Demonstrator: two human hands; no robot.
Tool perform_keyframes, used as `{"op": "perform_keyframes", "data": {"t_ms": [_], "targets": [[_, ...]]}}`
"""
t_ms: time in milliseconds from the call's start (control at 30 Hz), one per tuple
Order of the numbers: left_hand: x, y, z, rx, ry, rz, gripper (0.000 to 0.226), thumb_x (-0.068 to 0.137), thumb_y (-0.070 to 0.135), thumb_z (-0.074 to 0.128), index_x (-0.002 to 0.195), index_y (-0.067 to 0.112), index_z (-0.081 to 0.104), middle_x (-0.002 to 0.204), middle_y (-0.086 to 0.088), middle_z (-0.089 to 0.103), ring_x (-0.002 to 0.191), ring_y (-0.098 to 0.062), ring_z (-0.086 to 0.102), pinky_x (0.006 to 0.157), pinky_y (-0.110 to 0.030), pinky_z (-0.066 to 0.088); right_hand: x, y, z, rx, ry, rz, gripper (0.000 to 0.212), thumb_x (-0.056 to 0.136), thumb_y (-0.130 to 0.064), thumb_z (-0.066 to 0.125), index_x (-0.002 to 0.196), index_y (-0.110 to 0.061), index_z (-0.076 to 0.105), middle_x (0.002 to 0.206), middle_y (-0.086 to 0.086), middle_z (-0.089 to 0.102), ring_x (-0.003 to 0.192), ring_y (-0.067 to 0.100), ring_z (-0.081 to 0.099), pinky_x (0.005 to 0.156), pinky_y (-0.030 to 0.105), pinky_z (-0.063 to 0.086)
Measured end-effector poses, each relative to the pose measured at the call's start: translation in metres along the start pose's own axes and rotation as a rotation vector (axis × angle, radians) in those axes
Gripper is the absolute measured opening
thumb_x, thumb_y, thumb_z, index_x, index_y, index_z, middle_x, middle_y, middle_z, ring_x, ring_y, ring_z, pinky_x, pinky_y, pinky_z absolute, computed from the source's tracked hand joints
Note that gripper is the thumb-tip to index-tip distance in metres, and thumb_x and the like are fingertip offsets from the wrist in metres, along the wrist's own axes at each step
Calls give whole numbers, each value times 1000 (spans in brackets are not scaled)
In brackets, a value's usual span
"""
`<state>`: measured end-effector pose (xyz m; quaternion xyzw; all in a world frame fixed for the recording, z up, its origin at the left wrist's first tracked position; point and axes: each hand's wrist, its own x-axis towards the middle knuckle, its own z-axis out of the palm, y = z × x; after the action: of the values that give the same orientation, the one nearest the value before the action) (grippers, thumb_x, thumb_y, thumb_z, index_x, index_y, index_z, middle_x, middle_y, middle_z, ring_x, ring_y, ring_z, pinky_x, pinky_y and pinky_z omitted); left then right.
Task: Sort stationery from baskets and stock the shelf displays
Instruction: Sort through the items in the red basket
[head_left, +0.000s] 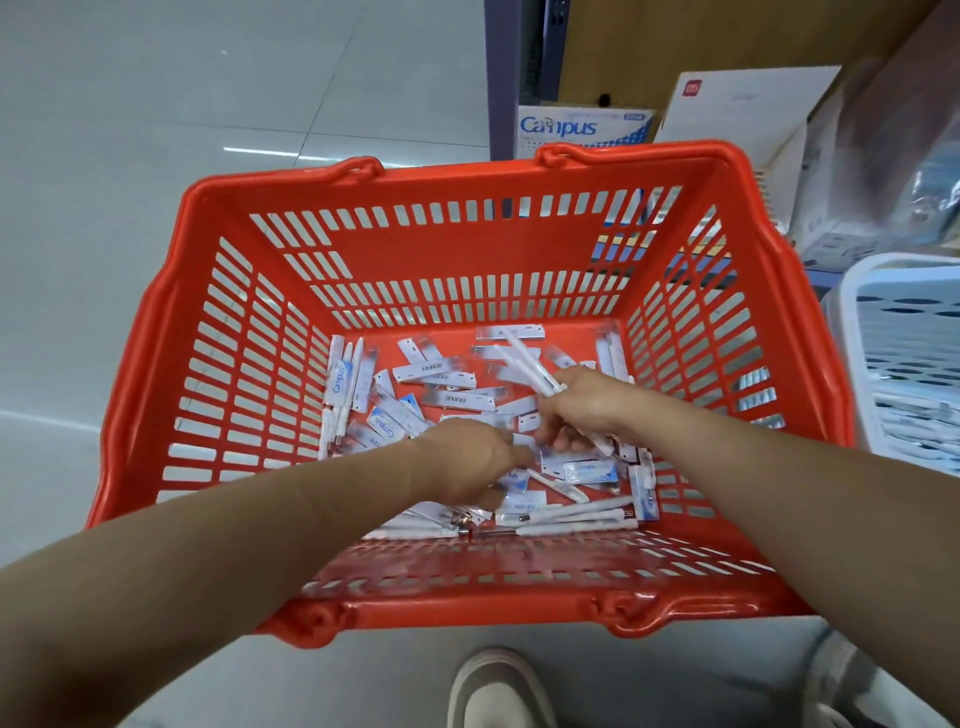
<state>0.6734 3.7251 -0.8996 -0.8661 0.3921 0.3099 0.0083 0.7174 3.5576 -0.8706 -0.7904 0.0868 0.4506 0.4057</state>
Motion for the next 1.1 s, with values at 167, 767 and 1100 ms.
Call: {"op": "perform_keyframes", "data": {"t_ms": [167,767,1100], "targets": [[0,6,-3,116,-80,67,73,88,39,65,149,31,26,126,-10,49,103,-34,56,66,-36,42,-8,-3,-3,-84,-44,41,22,94,-1,43,115,-5,47,82,15,70,51,16,58,46,24,44],[6,-24,-6,-298,214,-192,75,75,14,68,142,31,38,93,-3,49,88,-28,57,59,-29,30,-51,-43,-30,-62,67,-141,11,93,-6,47,86,-14,50,67,8,51,55,18,48,51,28,39],[-17,-45,-32,-1776,201,-473,52,87,-9,61,120,30,51,80,-13,63,67,-18,63,54,-22,54,-29,-25,-7,409,-7,65,20,95,-7,54,114,-11,52,103,16,71,81,27,70,75,41,60]]}}
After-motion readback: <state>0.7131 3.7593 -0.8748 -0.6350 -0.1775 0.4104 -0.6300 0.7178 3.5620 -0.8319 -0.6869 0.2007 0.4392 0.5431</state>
